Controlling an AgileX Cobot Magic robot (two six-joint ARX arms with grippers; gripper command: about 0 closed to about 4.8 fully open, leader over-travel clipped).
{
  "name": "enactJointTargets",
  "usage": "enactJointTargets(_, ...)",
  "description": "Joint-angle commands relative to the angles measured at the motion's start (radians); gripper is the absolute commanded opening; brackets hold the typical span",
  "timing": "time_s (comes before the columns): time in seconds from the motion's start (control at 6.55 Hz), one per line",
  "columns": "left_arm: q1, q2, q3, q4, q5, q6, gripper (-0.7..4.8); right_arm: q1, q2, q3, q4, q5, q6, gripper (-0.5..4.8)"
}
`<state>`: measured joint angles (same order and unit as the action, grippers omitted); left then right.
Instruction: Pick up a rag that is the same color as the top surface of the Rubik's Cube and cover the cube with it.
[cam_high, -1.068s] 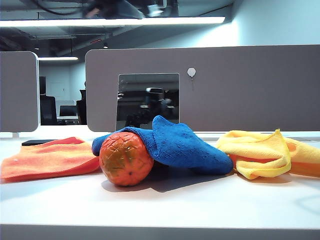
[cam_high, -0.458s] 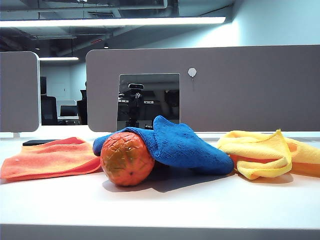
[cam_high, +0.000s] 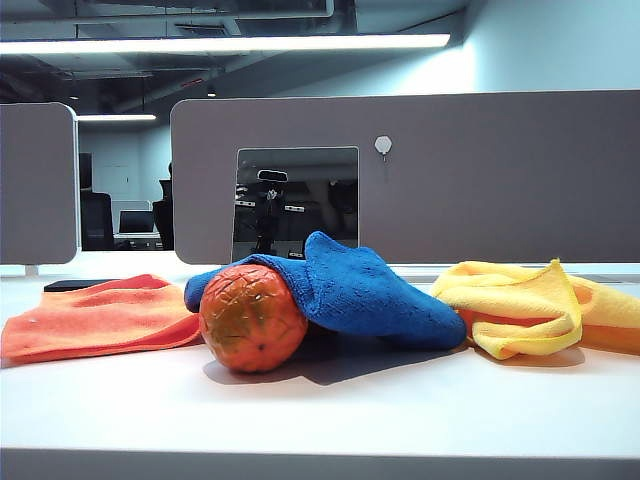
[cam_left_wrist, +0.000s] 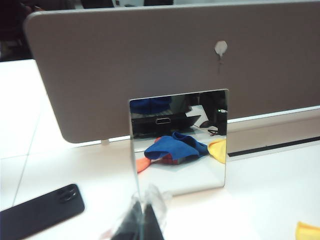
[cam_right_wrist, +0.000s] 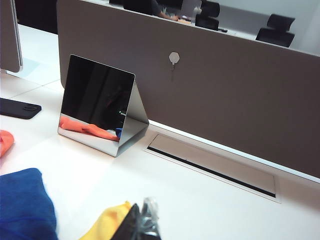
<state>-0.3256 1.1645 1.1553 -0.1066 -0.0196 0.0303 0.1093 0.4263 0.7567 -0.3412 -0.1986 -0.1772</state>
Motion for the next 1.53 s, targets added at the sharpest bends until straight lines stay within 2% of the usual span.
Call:
enactJointTargets(0.15,0.005,-0.133,-0.154,-0.027,-0.067,0.005,-0.06,-0.002,-0.253,-0.187,0.008,-0.005,0.036,-0.05)
enactJointTargets(0.31,0.006,-0.229,-0.283,-0.031,-0.093,-0.016,-0.06,-0.002,-0.38,-0.305,0.014,-0.002,0.058,-0.05)
enactJointTargets(0.46,0.006,-0.271,-0.326,-0.031,-0.093,-0.029,-0.06,-0.002,-0.42,-0.359,0.034,-0.005,0.103,-0.05)
enactJointTargets(0.61,0.006,-0.358,-0.403,-0.048,-0.126,-0.045,-0.06,-0.001,-0.423,-0.44,0.124,-0.006,0.133,-0.05)
enactJointTargets(0.76,0.007,-0.639,-0.583,-0.095,-0.209,-0.07,-0.06,-0.003,-0.423,-0.619,0.429,-0.001,0.133,-0.05)
enactJointTargets(0.92,0.007,-0.686,-0.613,-0.095,-0.213,-0.071,-0.06,-0.003,-0.423,-0.639,0.478,0.004,0.132,-0.05)
enactJointTargets(1.22,0.007,-0.787,-0.679,-0.098,-0.249,-0.071,-0.06,-0.003,-0.423,-0.657,0.489,0.101,0.132,-0.05)
enactJointTargets(1.37,0.007,-0.873,-0.74,-0.108,-0.246,-0.071,-0.06,-0.003,-0.423,-0.71,0.543,0.115,0.134,-0.05)
enactJointTargets(1.53,0.007,-0.878,-0.744,-0.132,-0.246,-0.068,-0.06,-0.004,-0.423,-0.747,0.556,0.156,0.149,-0.05)
